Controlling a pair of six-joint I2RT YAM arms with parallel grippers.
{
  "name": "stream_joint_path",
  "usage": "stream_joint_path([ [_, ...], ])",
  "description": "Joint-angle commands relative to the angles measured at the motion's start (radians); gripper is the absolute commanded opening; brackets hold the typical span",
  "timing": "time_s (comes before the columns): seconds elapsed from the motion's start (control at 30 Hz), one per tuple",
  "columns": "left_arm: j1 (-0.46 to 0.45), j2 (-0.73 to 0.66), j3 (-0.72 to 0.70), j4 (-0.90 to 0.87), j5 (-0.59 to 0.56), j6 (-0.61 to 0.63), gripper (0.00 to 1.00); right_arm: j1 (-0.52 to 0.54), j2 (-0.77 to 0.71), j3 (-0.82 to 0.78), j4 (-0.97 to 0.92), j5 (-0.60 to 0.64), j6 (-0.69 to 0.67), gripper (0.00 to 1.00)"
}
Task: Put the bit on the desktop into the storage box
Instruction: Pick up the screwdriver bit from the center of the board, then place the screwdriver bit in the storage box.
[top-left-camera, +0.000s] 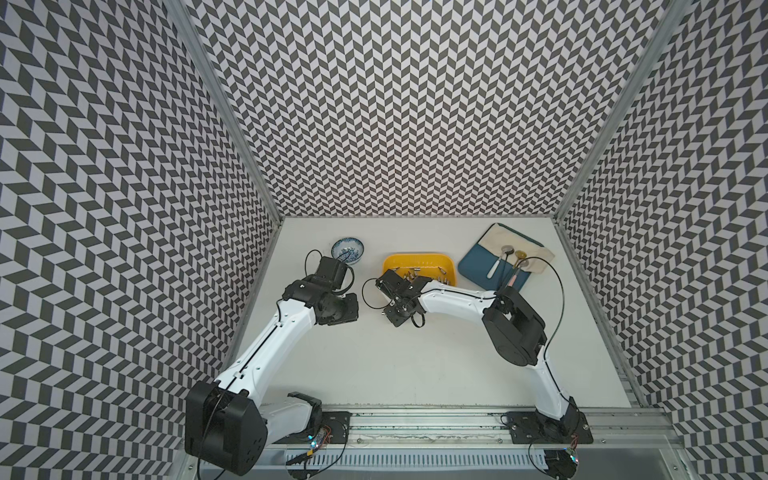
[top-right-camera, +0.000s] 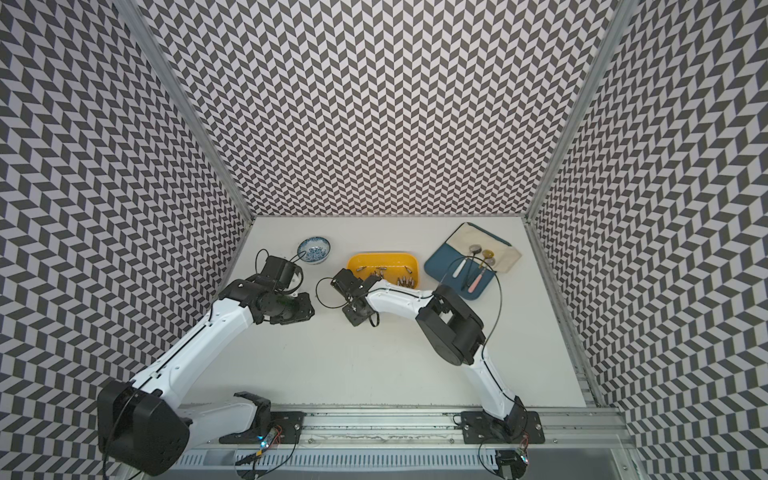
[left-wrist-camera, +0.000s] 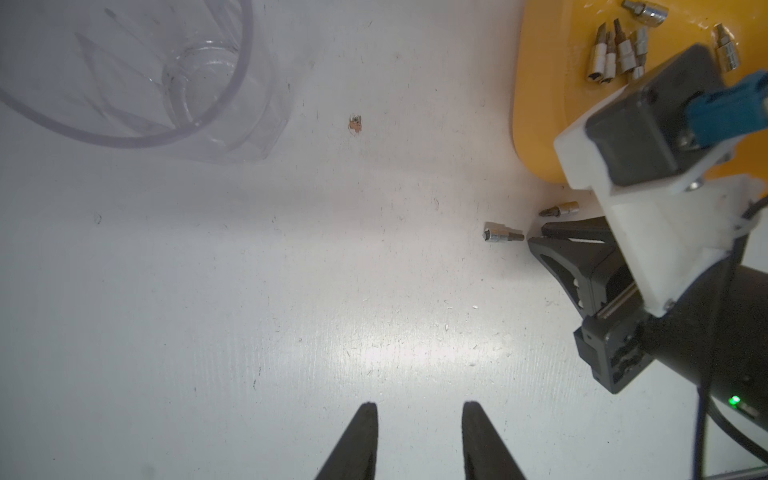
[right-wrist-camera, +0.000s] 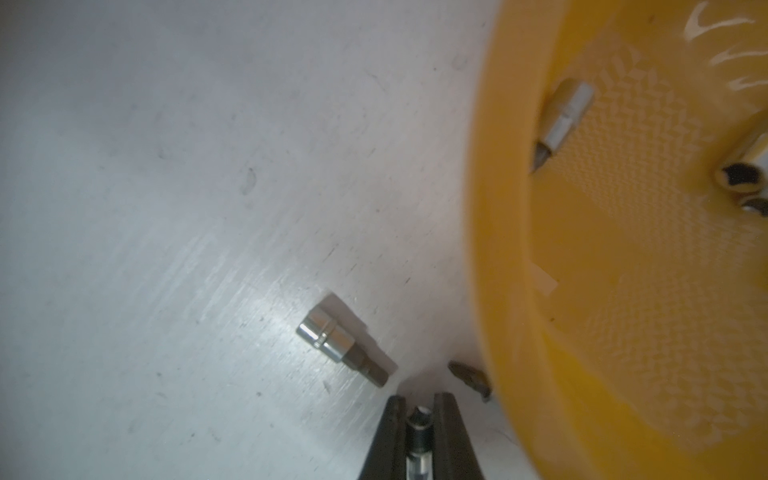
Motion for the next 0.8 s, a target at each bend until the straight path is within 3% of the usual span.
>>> stream_joint_path([
  [0.0, 0.006, -0.020, -0.011, 0.017, 0.019, 0.002, 0.38, 0.004, -0.021, 0.009, -0.025, -0.007, 0.012, 0.00],
  [0.2, -0.024, -0.019, -0.009, 0.014, -0.026, -0.024, 0.38, 0.009, -0.160, 0.009, -0.036, 0.035, 0.035, 0.00],
  [0.37, -0.068, 0.000, -0.023, 0.037, -0.056, -0.051, 0.38, -0.018, -0.233, 0.099, -0.116, 0.118, 0.044, 0.00],
  [0.77, -0.149, 0.097, -0.059, 0.163, -0.082, -0.108, 0.38, -0.234, -0.118, 0.213, -0.156, 0.081, 0.026, 0.00],
])
